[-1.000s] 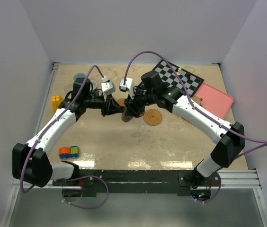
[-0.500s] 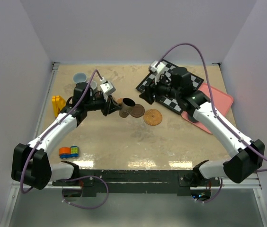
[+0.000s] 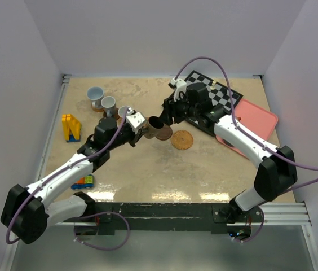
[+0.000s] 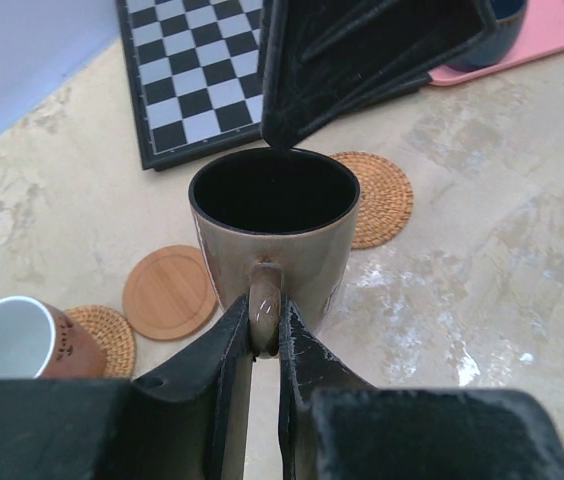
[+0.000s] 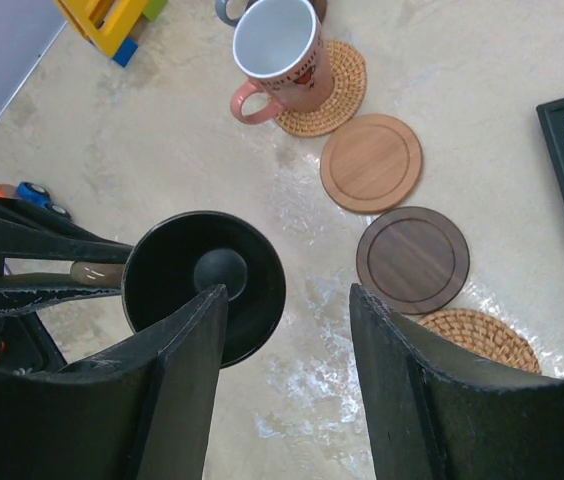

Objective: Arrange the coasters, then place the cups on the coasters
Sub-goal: Place the cup on the coaster.

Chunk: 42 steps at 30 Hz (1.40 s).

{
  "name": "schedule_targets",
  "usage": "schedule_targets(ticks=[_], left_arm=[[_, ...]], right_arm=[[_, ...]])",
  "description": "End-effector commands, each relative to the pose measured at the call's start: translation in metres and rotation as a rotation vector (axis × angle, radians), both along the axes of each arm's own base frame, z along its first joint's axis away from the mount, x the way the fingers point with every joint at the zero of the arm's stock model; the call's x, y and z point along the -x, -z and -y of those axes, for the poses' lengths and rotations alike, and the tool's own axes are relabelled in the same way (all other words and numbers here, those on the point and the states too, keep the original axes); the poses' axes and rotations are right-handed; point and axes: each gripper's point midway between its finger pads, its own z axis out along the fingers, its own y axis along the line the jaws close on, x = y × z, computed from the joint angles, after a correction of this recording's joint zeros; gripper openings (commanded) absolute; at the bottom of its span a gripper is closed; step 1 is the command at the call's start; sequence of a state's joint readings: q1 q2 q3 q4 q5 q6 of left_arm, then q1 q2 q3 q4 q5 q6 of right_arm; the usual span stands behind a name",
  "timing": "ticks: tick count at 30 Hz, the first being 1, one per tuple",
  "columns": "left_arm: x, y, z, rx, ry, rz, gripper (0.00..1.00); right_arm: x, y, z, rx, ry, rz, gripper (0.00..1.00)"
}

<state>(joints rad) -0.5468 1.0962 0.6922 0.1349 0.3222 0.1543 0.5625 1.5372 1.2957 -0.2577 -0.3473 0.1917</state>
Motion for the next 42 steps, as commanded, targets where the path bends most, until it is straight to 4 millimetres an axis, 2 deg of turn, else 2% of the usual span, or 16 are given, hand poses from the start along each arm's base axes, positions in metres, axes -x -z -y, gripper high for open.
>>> schedule_targets(ticks=[1, 12, 16, 18, 20, 22, 23, 25, 26, 27, 28, 32, 34, 36, 37, 42], left_arm=[[-0.017, -0.044, -0.01, 0.063, -0.132, 0.2, 0.0], [-0.007, -0.045, -0.012, 0.04, -0.224, 0.277, 0.0], [-0.005, -0.04, -0.01, 0.014, -0.227, 0.286, 0.0], [-0.004, -0.038, -0.007, 0.001, -0.226, 0.288, 0.0], [-0.005, -0.035, -0.006, -0.006, -0.235, 0.28, 0.0], [-0.006, -0.033, -0.004, -0.013, -0.235, 0.26, 0.0], [-0.007, -0.031, -0.002, -0.021, -0.231, 0.243, 0.06], [-0.006, -0.028, 0.001, -0.03, -0.218, 0.211, 0.47], [-0.005, -0.027, 0.004, -0.028, -0.204, 0.194, 0.62], [-0.002, -0.026, 0.006, -0.027, -0.189, 0.179, 0.97], [0.001, -0.027, 0.009, -0.022, -0.166, 0.165, 1.0], [0.022, -0.035, 0.022, -0.003, -0.037, 0.108, 1.0], [0.033, -0.042, 0.024, 0.031, 0.045, 0.058, 1.0], [0.033, -0.05, 0.015, 0.091, 0.096, 0.001, 1.0], [0.026, -0.052, 0.0, 0.121, 0.084, -0.018, 1.0], [0.014, -0.064, -0.04, 0.221, 0.033, -0.043, 1.0]], right_arm=[[-0.002, -0.013, -0.009, -0.023, 0.018, 0.015, 0.56], [-0.001, 0.025, -0.034, -0.03, -0.007, -0.075, 0.48], [0.001, 0.026, -0.043, -0.088, -0.023, -0.101, 0.43], [-0.001, 0.025, -0.046, -0.102, -0.022, -0.102, 0.28], [-0.004, 0.022, -0.047, -0.11, -0.014, -0.096, 0.04], [-0.011, 0.02, -0.046, -0.104, 0.015, -0.076, 0.0], [-0.017, 0.017, -0.044, -0.097, 0.04, -0.058, 0.0], [-0.029, 0.008, -0.038, -0.073, 0.088, -0.004, 0.0], [-0.035, 0.0, -0.035, -0.063, 0.108, 0.031, 0.0], [-0.041, -0.005, -0.032, -0.049, 0.126, 0.06, 0.0], [-0.047, -0.01, -0.03, -0.028, 0.135, 0.094, 0.0], [-0.068, -0.023, -0.03, 0.064, 0.115, 0.202, 0.0], [-0.078, -0.015, -0.032, 0.136, 0.073, 0.232, 0.0], [-0.086, -0.006, -0.037, 0.203, 0.01, 0.261, 0.0], [-0.087, -0.004, -0.041, 0.221, -0.035, 0.269, 0.0], [-0.099, 0.016, -0.05, 0.325, -0.159, 0.3, 0.0]])
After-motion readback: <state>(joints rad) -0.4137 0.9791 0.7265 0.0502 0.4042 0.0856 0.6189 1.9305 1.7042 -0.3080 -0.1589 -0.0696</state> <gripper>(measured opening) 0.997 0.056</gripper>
